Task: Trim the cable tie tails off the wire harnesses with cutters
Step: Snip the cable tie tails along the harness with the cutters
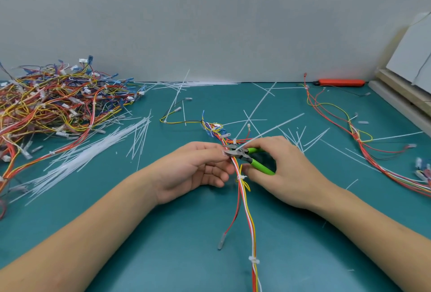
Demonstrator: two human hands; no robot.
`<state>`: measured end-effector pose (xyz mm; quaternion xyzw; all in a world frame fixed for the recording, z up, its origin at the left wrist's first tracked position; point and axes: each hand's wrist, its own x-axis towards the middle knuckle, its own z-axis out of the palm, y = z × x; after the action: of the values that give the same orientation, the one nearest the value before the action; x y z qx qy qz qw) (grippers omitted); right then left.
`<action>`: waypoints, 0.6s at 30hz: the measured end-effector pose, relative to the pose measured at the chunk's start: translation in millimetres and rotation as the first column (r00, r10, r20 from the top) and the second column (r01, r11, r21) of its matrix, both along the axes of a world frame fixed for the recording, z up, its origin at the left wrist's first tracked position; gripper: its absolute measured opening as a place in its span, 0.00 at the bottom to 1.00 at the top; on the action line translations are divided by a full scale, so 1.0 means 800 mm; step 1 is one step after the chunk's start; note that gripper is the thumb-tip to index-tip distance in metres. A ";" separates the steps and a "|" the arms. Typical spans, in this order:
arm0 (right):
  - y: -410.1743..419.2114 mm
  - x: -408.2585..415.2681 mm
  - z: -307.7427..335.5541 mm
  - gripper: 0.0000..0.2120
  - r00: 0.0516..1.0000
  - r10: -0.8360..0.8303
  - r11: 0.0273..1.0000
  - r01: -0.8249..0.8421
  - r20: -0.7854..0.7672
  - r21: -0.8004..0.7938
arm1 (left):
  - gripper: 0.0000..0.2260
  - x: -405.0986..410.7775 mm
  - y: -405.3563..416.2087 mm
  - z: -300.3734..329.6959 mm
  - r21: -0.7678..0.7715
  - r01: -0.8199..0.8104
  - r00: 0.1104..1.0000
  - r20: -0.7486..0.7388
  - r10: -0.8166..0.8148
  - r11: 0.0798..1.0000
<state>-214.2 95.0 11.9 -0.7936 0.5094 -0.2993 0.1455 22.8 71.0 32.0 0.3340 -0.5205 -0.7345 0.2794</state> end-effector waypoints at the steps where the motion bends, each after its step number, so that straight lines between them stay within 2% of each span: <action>1: 0.001 0.001 0.001 0.17 1.000 -0.002 1.000 0.002 -0.002 -0.005 | 0.07 0.000 0.000 -0.001 0.000 0.001 1.000 -0.001 -0.001 1.000; 10: 0.000 0.001 0.001 0.14 1.000 0.005 1.000 -0.005 0.001 -0.005 | 0.09 0.002 -0.002 -0.004 -0.005 -0.002 1.000 0.010 0.003 1.000; 13: -0.002 0.000 0.000 0.06 0.999 -0.003 1.000 0.003 0.032 -0.009 | 0.06 0.001 -0.003 -0.004 -0.016 0.008 1.000 0.018 -0.008 1.000; 14: -0.003 -0.001 0.000 0.06 0.998 -0.006 1.000 0.006 0.057 -0.003 | 0.06 0.001 -0.003 -0.004 -0.018 0.011 1.000 0.016 -0.011 1.000; 16: -0.005 -0.003 -0.001 0.11 0.996 -0.009 1.000 0.009 0.088 0.005 | 0.06 0.001 -0.003 -0.004 -0.014 0.016 1.000 0.006 -0.016 1.000; 18: -0.004 -0.003 -0.001 0.11 0.995 -0.006 1.000 0.005 0.096 0.012 | 0.07 0.002 -0.003 -0.003 -0.008 0.018 1.000 0.001 -0.018 1.000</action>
<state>-216.5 92.2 11.1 -0.7760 0.5057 -0.3347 0.1736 24.2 69.0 29.3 0.3286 -0.5265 -0.7347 0.2739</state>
